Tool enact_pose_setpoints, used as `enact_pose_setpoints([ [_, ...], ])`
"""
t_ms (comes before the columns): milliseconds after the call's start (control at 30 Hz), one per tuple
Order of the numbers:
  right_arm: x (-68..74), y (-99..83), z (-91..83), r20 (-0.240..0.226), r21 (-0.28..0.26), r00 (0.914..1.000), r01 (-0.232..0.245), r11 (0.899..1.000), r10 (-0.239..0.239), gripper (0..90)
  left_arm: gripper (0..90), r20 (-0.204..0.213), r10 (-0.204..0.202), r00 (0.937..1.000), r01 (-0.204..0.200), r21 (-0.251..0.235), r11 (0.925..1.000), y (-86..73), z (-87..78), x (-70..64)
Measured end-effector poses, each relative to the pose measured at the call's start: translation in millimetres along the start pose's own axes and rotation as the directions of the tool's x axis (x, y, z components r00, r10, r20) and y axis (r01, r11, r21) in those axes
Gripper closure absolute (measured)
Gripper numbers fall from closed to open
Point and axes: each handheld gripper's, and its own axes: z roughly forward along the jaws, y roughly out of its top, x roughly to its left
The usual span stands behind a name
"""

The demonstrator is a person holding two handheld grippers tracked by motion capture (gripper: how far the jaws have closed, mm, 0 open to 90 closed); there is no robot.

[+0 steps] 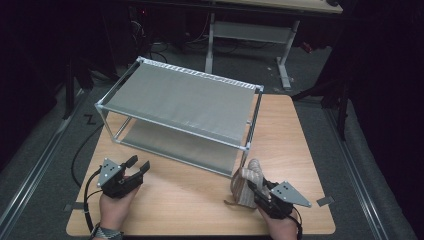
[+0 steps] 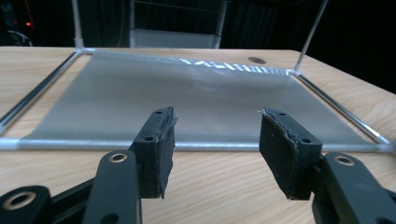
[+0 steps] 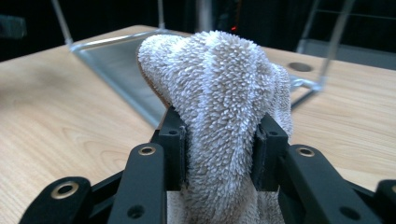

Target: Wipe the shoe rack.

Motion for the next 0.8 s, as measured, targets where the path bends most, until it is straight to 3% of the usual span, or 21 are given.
enact_pose_setpoints([
  [133,-13.3,0.1,-19.7,0.066,-0.023,0.9971,-0.036,0.999,0.038,63.6,45.6,0.027,0.002,0.9996,-0.003,0.022,0.9998,-0.8,15.1,-5.5],
  [233,-25.6,2.1,-30.7,0.133,-0.034,0.9895,-0.052,0.998,0.056,63.2,45.5,0.039,0.015,0.9991,-0.016,0.027,0.9995,-0.7,19.0,-9.0],
  [367,-48.1,1.3,-34.7,0.231,-0.045,0.9689,-0.079,0.996,0.088,62.0,45.1,0.054,0.022,0.9983,-0.024,0.034,0.9991,-2.0,19.0,-10.1],
  [467,-69.7,-6.3,-20.3,0.306,0.026,0.9476,-0.104,0.994,0.091,60.9,45.0,0.054,0.014,0.9984,-0.016,0.047,0.9988,-6.1,16.2,-6.5],
  [533,-81.7,-12.0,-8.3,0.332,0.075,0.9386,-0.125,0.989,0.093,59.9,45.0,0.047,0.013,0.9988,-0.016,0.057,0.9983,-9.0,11.6,-4.7],
  [667,-102.4,-23.1,17.1,0.337,0.184,0.9343,-0.186,0.965,0.116,55.9,45.0,0.039,0.01,0.9992,-0.012,0.05,0.9987,-11.7,-3.2,-4.5],
  [700,-105.8,-25.2,22.4,0.328,0.212,0.935,-0.212,0.954,0.135,54.4,45.0,0.039,0.008,0.9992,-0.01,0.05,0.9987,-12.1,-5.1,-5.4],
  [800,-108.0,-24.3,27.3,0.322,0.235,0.9377,-0.213,0.948,0.131,49.3,45.0,0.043,0.026,0.9987,-0.028,0.062,0.9977,-14.2,-8.7,-12.1],
])
